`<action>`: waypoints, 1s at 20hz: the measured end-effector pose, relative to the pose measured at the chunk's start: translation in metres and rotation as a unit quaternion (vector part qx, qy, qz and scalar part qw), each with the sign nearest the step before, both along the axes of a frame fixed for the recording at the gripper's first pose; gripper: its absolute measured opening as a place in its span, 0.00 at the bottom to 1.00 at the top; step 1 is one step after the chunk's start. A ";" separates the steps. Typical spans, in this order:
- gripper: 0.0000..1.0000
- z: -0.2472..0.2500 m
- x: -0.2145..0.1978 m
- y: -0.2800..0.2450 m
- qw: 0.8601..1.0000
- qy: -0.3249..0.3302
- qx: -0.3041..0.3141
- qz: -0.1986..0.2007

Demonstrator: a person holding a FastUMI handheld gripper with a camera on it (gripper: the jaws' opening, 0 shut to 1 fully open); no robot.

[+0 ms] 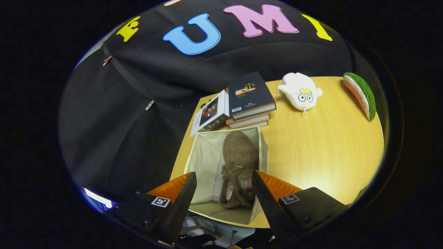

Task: Open the storage box then place both shoes into the box .Put the left shoe in first, then the right shoe, with the right side of both shoes facing outward in a uniform manner.

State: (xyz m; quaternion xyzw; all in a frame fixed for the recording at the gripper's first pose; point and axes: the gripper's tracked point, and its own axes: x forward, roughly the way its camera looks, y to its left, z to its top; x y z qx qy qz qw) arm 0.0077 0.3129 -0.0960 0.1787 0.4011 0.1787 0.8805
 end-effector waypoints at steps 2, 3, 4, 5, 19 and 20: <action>0.98 0.021 0.001 -0.015 0.999 -0.033 0.003 0.011; 0.98 0.028 -0.001 -0.023 0.999 -0.048 0.002 0.016; 0.98 0.038 -0.001 -0.034 0.998 -0.067 0.000 0.021; 0.98 0.047 -0.001 -0.045 0.996 -0.089 -0.004 0.024; 0.98 0.156 0.028 -0.250 0.909 -0.399 -0.109 -0.052; 0.98 0.157 0.028 -0.261 0.903 -0.409 -0.118 -0.057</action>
